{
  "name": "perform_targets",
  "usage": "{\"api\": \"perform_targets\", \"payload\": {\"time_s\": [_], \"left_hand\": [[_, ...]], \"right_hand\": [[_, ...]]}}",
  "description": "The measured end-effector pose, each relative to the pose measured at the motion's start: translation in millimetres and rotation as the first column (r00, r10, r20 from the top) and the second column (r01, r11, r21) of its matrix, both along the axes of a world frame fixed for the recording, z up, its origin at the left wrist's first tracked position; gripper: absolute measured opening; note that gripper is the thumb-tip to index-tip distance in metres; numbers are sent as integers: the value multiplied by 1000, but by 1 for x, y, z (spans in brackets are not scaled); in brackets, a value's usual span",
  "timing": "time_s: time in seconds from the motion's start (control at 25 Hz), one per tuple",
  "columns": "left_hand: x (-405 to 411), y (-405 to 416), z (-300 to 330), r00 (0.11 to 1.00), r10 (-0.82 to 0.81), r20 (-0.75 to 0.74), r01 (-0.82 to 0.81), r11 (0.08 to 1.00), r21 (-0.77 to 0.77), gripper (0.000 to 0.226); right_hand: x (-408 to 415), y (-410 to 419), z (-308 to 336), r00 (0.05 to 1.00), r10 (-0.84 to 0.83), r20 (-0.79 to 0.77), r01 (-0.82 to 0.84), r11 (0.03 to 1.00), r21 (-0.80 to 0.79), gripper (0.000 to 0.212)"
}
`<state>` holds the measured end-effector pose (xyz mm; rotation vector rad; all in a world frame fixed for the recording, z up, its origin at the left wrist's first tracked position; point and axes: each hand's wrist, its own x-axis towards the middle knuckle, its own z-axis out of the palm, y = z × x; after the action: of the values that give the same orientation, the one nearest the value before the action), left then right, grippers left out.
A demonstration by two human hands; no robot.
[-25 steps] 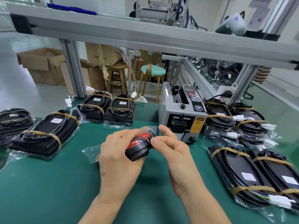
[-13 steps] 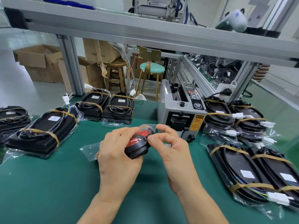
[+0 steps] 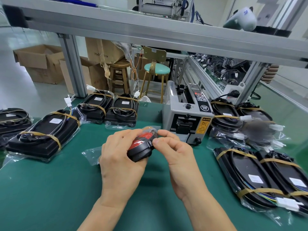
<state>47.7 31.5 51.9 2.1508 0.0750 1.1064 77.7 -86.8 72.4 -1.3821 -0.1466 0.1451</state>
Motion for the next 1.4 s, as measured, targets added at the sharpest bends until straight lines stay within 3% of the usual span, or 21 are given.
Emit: {"api": "perform_targets", "payload": {"time_s": [0.36, 0.64, 0.72, 0.8, 0.88, 0.96, 1.04, 1.24, 1.32, 1.4], "left_hand": [[-1, -4, 0, 1000, -9, -11, 9, 1000, -7, 42], [0, -6, -1, 1000, -2, 4, 2, 1000, 3, 44], [0, -7, -1, 1000, 7, 7, -7, 1000, 10, 45], [0, -7, -1, 1000, 20, 11, -20, 1000, 7, 45], [-1, -6, 0, 1000, 17, 19, -17, 1000, 5, 44], [-1, -7, 0, 1000, 2, 16, -2, 1000, 3, 43], [0, -6, -1, 1000, -9, -6, 9, 1000, -6, 45], [0, -7, 0, 1000, -28, -15, 28, 999, -17, 48], [-4, 2, -1, 995, -102, 2, 102, 992, -79, 56], [-5, 16, 0, 976, -219, 17, 215, 936, -278, 65]], "right_hand": [[-1, -2, 3, 997, -28, 68, 33, 997, -76, 20], [-3, 2, -5, 979, -145, 141, 169, 968, -183, 20], [-4, 4, -10, 974, -202, 105, 217, 964, -153, 17], [-6, 6, -15, 978, -206, 28, 207, 977, -49, 29], [-7, 8, -14, 982, -186, 23, 187, 979, -76, 34], [-3, 9, -15, 983, -182, -10, 180, 980, -87, 28], [-1, 8, -14, 979, -183, -83, 184, 983, -1, 21], [-4, 2, -16, 998, -50, -44, 46, 994, -96, 57], [6, -13, -15, 993, -71, -97, 60, 992, -112, 49], [19, -38, -10, 986, -155, -63, 145, 981, -129, 30]]}}
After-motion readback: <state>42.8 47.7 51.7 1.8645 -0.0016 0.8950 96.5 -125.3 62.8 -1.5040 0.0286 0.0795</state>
